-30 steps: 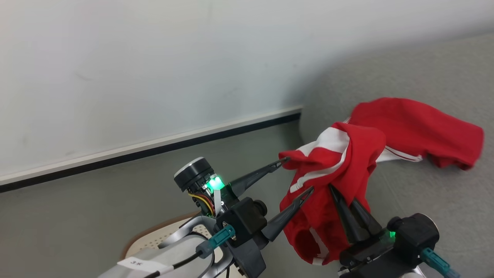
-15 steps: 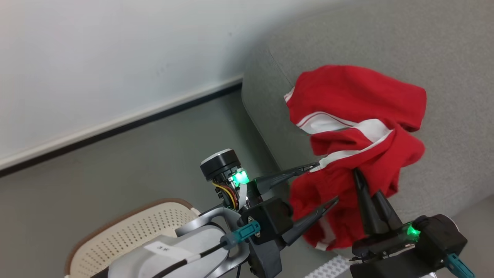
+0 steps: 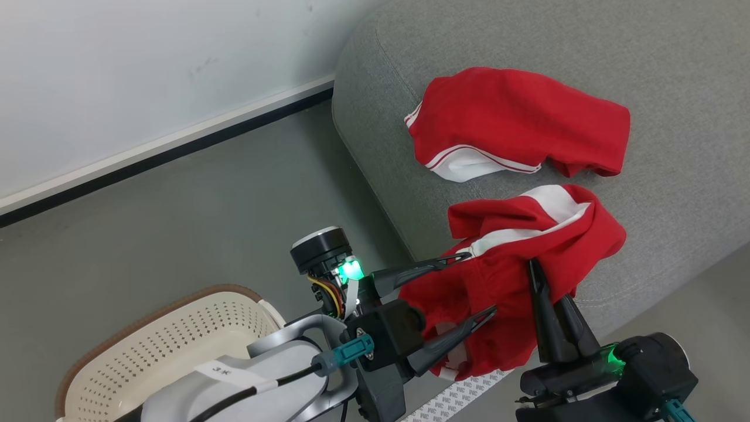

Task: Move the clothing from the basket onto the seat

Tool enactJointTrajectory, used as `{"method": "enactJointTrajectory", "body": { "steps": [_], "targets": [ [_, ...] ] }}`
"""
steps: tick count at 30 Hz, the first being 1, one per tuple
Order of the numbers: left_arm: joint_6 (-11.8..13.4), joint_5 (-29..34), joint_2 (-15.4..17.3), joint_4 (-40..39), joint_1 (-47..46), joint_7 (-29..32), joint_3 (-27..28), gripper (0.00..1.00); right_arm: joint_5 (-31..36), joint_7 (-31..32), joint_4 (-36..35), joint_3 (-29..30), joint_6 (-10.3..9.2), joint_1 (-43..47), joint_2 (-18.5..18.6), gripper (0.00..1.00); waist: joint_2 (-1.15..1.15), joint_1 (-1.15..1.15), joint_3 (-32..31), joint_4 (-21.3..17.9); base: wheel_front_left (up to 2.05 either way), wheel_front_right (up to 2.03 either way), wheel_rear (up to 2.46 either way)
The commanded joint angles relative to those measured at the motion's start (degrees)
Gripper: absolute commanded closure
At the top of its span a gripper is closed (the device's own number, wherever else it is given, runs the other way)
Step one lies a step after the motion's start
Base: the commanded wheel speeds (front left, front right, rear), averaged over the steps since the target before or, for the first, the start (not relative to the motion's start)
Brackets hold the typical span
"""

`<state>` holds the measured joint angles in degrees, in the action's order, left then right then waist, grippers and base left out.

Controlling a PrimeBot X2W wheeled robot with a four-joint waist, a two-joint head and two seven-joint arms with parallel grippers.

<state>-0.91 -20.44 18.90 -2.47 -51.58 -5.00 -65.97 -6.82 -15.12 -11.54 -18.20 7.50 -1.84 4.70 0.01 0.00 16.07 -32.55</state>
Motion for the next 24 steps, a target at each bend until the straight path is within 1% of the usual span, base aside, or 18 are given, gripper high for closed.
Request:
{"method": "enactJointTrajectory", "body": {
  "steps": [1, 9, 12, 15, 18, 24],
  "targets": [
    [0.1, -0.3, 0.7, -0.6, 1.1, 0.2, -0.1, 0.00, 0.6, -0.1, 0.2, 0.0, -0.02, -0.7, -0.3, 1.00, -0.01, 0.00, 0.2, 0.0, 0.03, 0.03, 0.03],
    [0.6, -0.9, 2.5, -2.9, 0.4, 2.5, 0.1, 0.00, 0.2, -0.1, 0.4, 1.6, -0.02, -5.7, -0.6, 1.00, -0.01, 0.00, 3.7, 0.0, 0.00, 0.00, 0.00],
    [0.6, -1.3, 3.2, -4.3, -0.5, 4.4, 0.5, 0.00, -1.1, -0.1, -0.3, 3.9, -0.02, -8.4, -1.1, 1.00, -0.01, 0.00, 6.8, 0.0, 0.00, 0.00, 0.00],
    [0.0, -1.0, 4.2, -5.4, -2.1, 6.4, 0.5, 0.00, -2.3, -0.1, -0.7, 6.9, -0.02, -11.7, -1.5, 1.00, -0.01, 0.00, 10.4, -0.1, 0.00, 0.00, 0.00],
    [-1.2, -1.0, 4.3, -6.9, -4.3, 8.4, 0.4, 0.00, -4.0, -0.1, -0.8, 12.1, -0.02, -15.1, -1.7, 1.00, -0.01, 0.00, 14.4, 0.8, 0.00, 0.00, 0.00],
    [-3.6, -0.6, 2.6, -9.9, -9.7, 11.5, -0.5, 0.00, -8.6, -0.1, 0.2, 22.6, -0.02, -23.8, -1.9, 1.00, -0.01, 0.00, 22.8, 3.9, 0.00, 0.00, 0.00]
  ]
}}
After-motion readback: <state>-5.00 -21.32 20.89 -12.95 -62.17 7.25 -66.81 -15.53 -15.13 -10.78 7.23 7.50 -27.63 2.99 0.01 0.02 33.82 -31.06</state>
